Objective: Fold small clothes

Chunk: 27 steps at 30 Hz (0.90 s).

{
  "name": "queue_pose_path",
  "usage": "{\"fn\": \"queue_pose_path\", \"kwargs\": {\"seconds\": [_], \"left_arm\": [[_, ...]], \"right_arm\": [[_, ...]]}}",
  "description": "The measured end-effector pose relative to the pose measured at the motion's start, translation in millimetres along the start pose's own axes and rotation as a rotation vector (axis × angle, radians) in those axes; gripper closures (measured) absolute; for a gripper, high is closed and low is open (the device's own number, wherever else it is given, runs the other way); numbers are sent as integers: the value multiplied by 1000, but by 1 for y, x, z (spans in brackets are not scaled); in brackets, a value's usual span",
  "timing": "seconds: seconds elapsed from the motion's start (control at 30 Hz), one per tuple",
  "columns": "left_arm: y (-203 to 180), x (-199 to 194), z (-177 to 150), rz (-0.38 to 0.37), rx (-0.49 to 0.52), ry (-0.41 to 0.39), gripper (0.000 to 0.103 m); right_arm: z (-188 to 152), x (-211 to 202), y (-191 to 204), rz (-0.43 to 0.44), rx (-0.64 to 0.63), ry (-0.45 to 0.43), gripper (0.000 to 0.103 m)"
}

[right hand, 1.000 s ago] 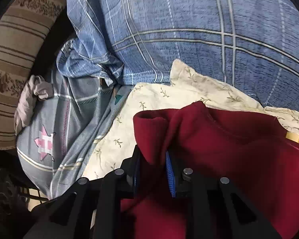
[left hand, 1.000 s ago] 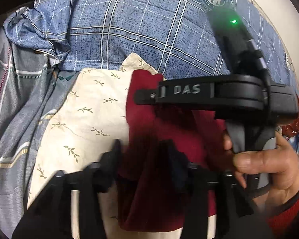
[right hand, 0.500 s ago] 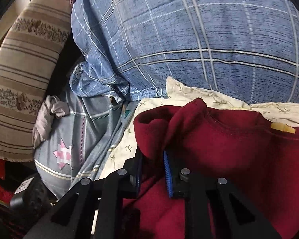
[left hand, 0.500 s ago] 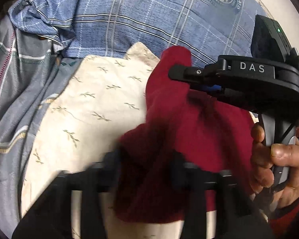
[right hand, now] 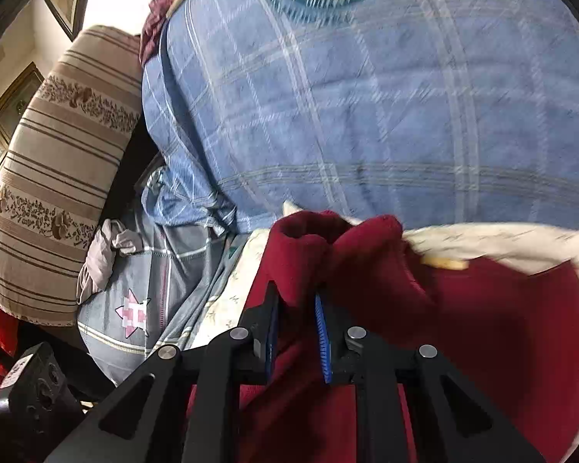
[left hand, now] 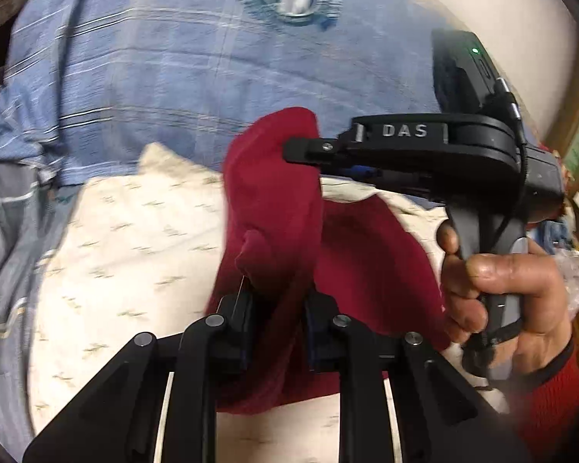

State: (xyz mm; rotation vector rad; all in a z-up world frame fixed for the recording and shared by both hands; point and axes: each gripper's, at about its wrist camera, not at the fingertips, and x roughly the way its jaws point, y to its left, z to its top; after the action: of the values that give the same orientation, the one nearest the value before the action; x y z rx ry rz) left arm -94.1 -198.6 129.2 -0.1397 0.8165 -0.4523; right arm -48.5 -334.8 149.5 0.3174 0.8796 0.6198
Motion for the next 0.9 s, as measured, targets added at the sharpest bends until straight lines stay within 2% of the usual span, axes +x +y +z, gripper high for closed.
{"fn": "queue_pose_path", "kwargs": {"seconds": [0.17,0.27,0.3,0.47,0.53,0.6,0.63,0.67,0.7,0.77,0.8,0.9], "left_arm": [[-63,6,1,-52,99,6,85],[-102,24,-8,-85,149,33,85],[-110,31,-12,-91,155,44,85],[-138,84,-41,-109,162,139,86],[-143,101,-47,-94,163,155,86],[-144,102,-45,-104,175,149,83],[-144,97,-44,-126,180,147,72],[-145,92,-42,-164,176,153,65],[-142,84,-40,-207,168,164,54],[-139,66,-38,-208,178,152,46],[-136,53,-38,-198,200,137,45],[-121,25,-42,-170,228,102,42]], "right_arm": [[6,-49,-25,-80,-17,-51,87],[2,-77,-53,-140,-3,-71,89],[-1,-85,-66,-166,14,-77,93],[-26,-94,-138,-321,136,-65,99],[-42,-92,-162,-288,227,-50,98],[-54,-96,-167,-229,276,-63,92],[-58,-101,-166,-200,285,-75,89],[-62,-105,-162,-181,289,-79,78],[-65,-109,-161,-168,291,-79,62],[-72,-116,-154,-127,292,-94,43],[-77,-117,-149,-95,290,-94,37],[-82,-108,-145,-75,295,-54,35]]}}
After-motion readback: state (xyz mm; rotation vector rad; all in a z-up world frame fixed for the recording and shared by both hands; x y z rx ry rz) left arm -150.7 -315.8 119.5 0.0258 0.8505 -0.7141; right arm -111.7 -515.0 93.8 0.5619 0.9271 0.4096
